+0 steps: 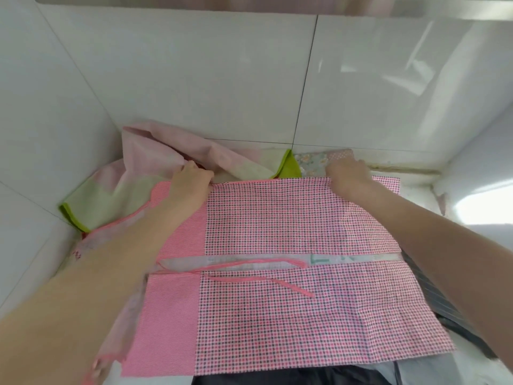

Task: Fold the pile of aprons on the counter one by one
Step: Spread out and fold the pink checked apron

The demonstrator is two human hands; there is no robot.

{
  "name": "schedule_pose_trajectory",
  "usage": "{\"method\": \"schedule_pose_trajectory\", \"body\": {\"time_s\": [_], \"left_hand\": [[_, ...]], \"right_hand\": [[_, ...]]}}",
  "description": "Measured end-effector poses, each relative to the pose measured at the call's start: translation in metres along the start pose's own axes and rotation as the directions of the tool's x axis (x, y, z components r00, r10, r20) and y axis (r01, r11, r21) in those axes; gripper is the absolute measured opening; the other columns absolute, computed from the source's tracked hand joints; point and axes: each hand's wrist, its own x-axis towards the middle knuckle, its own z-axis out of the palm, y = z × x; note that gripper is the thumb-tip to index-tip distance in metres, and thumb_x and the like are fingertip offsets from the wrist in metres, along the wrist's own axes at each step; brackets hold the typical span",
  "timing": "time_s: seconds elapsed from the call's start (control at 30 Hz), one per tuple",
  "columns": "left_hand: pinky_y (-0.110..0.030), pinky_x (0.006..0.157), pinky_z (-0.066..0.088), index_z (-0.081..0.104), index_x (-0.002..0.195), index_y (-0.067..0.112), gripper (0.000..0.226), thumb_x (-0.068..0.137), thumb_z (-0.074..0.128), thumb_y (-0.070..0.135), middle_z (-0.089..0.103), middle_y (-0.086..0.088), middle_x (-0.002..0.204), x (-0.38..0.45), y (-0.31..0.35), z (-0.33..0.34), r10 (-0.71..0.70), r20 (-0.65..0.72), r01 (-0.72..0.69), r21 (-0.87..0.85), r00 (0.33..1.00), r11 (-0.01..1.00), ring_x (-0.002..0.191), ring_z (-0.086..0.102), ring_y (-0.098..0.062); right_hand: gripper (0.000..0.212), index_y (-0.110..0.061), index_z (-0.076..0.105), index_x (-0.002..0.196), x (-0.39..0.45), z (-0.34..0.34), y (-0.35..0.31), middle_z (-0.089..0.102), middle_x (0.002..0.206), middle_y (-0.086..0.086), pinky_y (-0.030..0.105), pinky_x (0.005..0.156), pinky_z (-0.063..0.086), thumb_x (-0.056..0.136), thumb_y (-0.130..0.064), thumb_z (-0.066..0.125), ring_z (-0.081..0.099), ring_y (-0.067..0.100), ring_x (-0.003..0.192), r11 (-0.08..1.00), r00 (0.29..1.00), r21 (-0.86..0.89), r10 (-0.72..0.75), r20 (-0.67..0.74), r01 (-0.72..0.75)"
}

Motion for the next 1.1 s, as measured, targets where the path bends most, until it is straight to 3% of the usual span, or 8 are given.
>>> {"method": "schedule_pose_trajectory", "body": {"time_s": [0.23, 0.4, 0.43, 0.5, 0.63, 0.73, 0.83, 1.1], "left_hand": [[-0.033, 0.091, 0.029, 0.066, 0.104, 0.014, 0.022, 0.094, 0.048, 0.024, 0.061, -0.008, 0.104, -0.044, -0.005, -0.048, 0.034, -0.145, -0.038, -0.025, 0.989, 0.999, 0.111, 0.043, -0.026], [-0.031, 0.083, 0.027, 0.059, 0.110, 0.015, 0.023, 0.094, 0.050, 0.027, 0.056, -0.008, 0.112, -0.109, 0.007, -0.055, 0.068, -0.070, -0.062, 0.090, 0.995, 0.994, 0.114, 0.041, -0.025], [-0.031, 0.089, 0.028, 0.057, 0.111, 0.015, 0.024, 0.093, 0.051, 0.029, 0.057, -0.008, 0.113, -0.124, 0.010, -0.050, 0.072, -0.019, -0.069, 0.118, 0.997, 0.991, 0.114, 0.042, -0.025], [-0.031, 0.095, 0.028, 0.052, 0.113, 0.018, 0.028, 0.090, 0.052, 0.034, 0.058, -0.002, 0.116, -0.150, 0.016, -0.035, 0.098, 0.081, -0.113, 0.217, 0.992, 0.970, 0.113, 0.045, -0.023], [-0.031, 0.099, 0.027, 0.048, 0.120, 0.018, 0.038, 0.088, 0.052, 0.039, 0.051, 0.001, 0.125, -0.201, 0.033, -0.003, 0.125, 0.252, -0.201, 0.300, 0.959, 0.933, 0.121, 0.041, -0.021], [-0.030, 0.103, 0.026, 0.048, 0.120, 0.018, 0.035, 0.089, 0.051, 0.035, 0.053, 0.001, 0.125, -0.224, 0.039, 0.016, 0.118, 0.355, -0.235, 0.308, 0.927, 0.922, 0.123, 0.040, -0.020], [-0.030, 0.102, 0.029, 0.049, 0.120, 0.016, 0.033, 0.089, 0.051, 0.028, 0.056, -0.001, 0.124, -0.238, 0.046, 0.030, 0.108, 0.435, -0.263, 0.313, 0.894, 0.913, 0.120, 0.043, -0.021], [-0.031, 0.100, 0.032, 0.053, 0.116, 0.016, 0.029, 0.088, 0.053, 0.023, 0.058, -0.001, 0.121, -0.253, 0.049, 0.051, 0.037, 0.474, -0.211, 0.319, 0.880, 0.924, 0.118, 0.047, -0.021]], "right_hand": [[0.031, -0.005, 0.054, 0.123, -0.044, -0.044, 0.016, 0.055, 0.121, 0.014, 0.034, 0.082, 0.043, 0.092, -0.006, 0.046, 0.053, 0.031, 0.114, 0.999, 0.994, -0.002, 0.052, -0.095, -0.052], [0.068, -0.009, 0.039, 0.140, -0.086, -0.036, 0.016, 0.058, 0.120, 0.012, 0.031, 0.075, 0.053, 0.079, -0.013, 0.069, 0.062, 0.025, 0.098, 0.994, 0.966, -0.035, -0.087, 0.243, 0.099], [0.059, -0.007, 0.047, 0.133, -0.094, -0.031, 0.015, 0.061, 0.113, 0.011, 0.029, 0.073, 0.054, 0.079, -0.016, 0.070, 0.063, 0.021, 0.091, 0.986, 0.945, -0.076, -0.120, 0.304, 0.150], [0.013, -0.007, 0.058, 0.084, -0.114, -0.021, 0.011, 0.056, 0.080, 0.002, 0.022, 0.061, 0.048, 0.083, -0.016, 0.067, 0.054, 0.012, 0.067, 0.965, 0.921, -0.141, -0.161, 0.356, 0.223], [0.030, -0.014, 0.040, 0.066, -0.150, 0.022, 0.007, 0.047, 0.070, -0.001, 0.029, 0.068, 0.047, 0.086, -0.013, 0.062, 0.053, 0.019, 0.073, 0.940, 0.858, -0.111, -0.242, 0.453, 0.324], [0.009, -0.010, 0.050, 0.086, -0.170, 0.059, 0.012, 0.053, 0.086, 0.002, 0.028, 0.064, 0.044, 0.090, -0.012, 0.057, 0.054, 0.021, 0.082, 0.920, 0.851, -0.079, -0.319, 0.417, 0.384], [0.021, -0.009, 0.053, 0.113, -0.189, 0.082, 0.016, 0.058, 0.108, 0.006, 0.032, 0.072, 0.047, 0.093, -0.005, 0.048, 0.059, 0.024, 0.099, 0.885, 0.878, -0.154, -0.386, 0.284, 0.439], [0.028, -0.009, 0.058, 0.109, -0.209, 0.118, 0.016, 0.063, 0.103, 0.004, 0.032, 0.065, 0.047, 0.088, 0.006, 0.048, 0.062, 0.023, 0.095, 0.823, 0.862, -0.258, -0.469, 0.195, 0.506]]}}
